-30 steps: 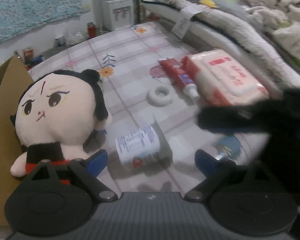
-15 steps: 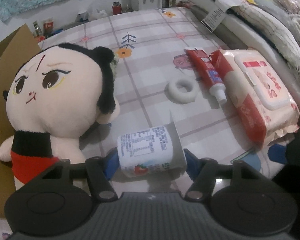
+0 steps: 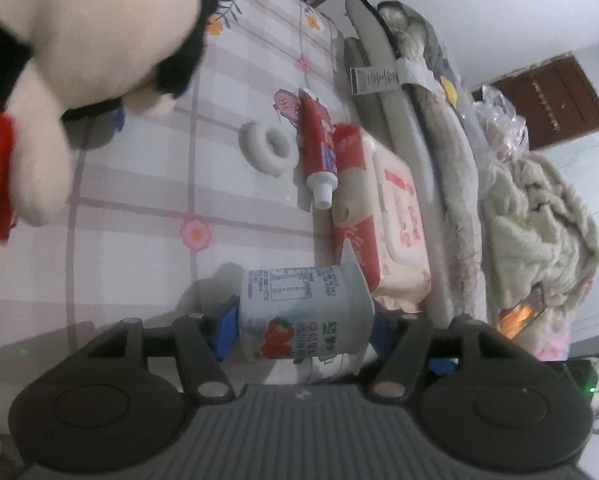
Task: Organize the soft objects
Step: 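Grasp the white yogurt cup with the left gripper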
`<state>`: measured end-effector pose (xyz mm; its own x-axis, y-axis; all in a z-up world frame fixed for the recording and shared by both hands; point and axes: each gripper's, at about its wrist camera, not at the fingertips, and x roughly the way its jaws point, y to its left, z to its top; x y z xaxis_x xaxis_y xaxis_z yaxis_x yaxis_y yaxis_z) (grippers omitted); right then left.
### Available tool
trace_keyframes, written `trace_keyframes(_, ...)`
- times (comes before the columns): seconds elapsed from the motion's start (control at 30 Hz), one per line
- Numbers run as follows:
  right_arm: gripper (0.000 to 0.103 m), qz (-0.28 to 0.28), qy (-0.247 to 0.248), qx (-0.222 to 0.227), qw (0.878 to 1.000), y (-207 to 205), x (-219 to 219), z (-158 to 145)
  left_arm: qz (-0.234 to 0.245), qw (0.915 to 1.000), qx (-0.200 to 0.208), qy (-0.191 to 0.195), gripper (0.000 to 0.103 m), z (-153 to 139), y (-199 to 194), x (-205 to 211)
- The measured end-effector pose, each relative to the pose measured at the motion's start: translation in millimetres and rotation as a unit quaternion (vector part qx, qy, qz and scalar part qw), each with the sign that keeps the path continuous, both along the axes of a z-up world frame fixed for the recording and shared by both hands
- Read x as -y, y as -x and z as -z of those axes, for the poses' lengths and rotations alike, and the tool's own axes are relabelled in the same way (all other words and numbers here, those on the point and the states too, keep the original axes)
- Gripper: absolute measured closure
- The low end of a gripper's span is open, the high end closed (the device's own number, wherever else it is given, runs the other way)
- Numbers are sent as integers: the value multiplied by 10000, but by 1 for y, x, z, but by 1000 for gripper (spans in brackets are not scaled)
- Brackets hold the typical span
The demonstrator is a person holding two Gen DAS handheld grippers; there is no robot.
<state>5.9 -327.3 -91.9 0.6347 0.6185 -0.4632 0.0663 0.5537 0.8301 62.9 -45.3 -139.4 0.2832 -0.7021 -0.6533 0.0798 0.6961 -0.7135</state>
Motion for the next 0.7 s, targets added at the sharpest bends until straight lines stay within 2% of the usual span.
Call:
trace_keyframes(0.1,50,-17,28,-13,10000,1,-1,-2,-38,9999,-26,149,36,4,1,-9)
trace_keyframes(0.23,50,-50,78,-14,10000,0,-4,-5,-243,9996,104,128,22,3,1,-20)
trace_keyframes(0.3,49,-77,128,-16,9999,-2,-7,-7,-311,9993,173,60,18,1,3,-25)
trace_keyframes(0.37,49,-109,199,-17,9997,-2,-9,-10,-262,9991,341,-17,8,-6,7,-28)
trace_keyframes(0.43,49,-118,304,-14,9995,-3,-9,-13,-153,9980,583,-180,6,-16,12,-26)
trace_keyframes(0.53,49,-86,410,-15,9991,-3,-7,-17,157,9892,1194,-830,4,-33,21,-13)
trace_keyframes(0.6,49,-61,456,-34,9989,-3,-5,-18,380,9781,1511,-1381,4,-39,25,2)
trace_keyframes(0.7,49,-9,528,-80,9986,-2,-5,-19,729,9588,1783,-2087,6,-37,28,24)
